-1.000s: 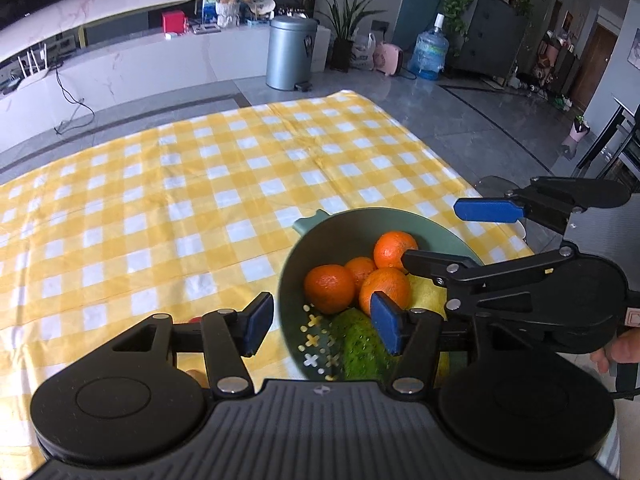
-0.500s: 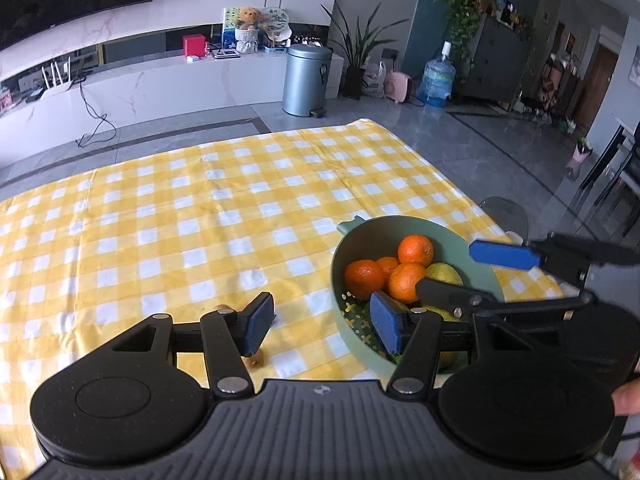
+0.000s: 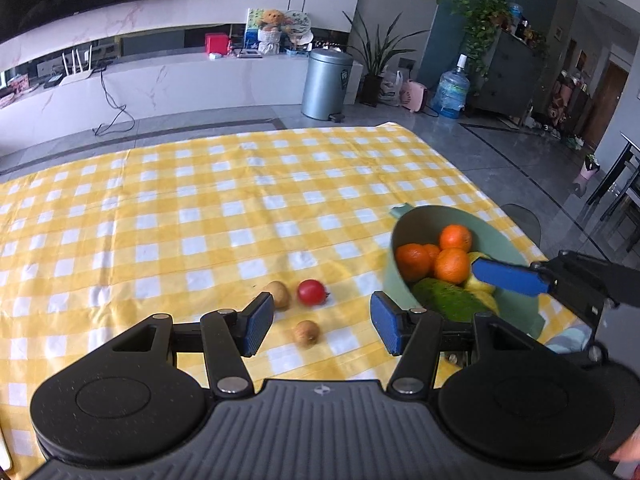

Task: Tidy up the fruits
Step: 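Withdraw both grippers from the colander toward the kiwis and plum, then lower the left gripper onto a kiwi while the right gripper closes on another kiwi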

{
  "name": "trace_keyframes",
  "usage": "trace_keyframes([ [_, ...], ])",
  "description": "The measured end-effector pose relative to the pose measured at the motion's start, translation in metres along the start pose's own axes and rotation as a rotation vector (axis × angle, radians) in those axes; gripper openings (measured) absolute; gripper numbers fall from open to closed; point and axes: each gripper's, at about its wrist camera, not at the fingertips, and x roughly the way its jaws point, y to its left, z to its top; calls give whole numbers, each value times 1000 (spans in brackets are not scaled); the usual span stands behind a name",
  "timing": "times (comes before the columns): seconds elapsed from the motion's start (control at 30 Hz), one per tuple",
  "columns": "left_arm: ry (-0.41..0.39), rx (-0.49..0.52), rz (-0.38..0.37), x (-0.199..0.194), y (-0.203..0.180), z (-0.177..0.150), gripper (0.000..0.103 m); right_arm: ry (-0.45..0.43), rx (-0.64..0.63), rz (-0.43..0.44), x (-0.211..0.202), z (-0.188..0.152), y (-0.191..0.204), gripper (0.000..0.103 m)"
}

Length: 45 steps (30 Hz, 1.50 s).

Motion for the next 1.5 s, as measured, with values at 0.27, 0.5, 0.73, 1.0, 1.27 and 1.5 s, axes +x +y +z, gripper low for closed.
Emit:
trace_keyframes([
  [0.27, 2, -21, -42, 15, 28, -16, 66, 12, -102, -7, 23, -10, 41, 36],
  [0.5, 17, -57, -59, 29, 48, -28, 65, 45, -164, -14, 50, -22, 63, 31],
  [0.73, 19, -83, -78, 40, 58, -34, 57, 81, -177, -63, 77, -28, 58, 30],
  [1.0, 21, -53, -84, 53, 55, -40, 54, 102, -147, -64, 94, -35, 53, 30],
  [1.27, 23, -60, -89, 62, 57, -41, 48, 119, -79, -34, 107, -36, 42, 30],
  [1.5, 32, -60, -102, 69, 58, -42, 45, 111, -62, -21, 111, -36, 43, 30],
])
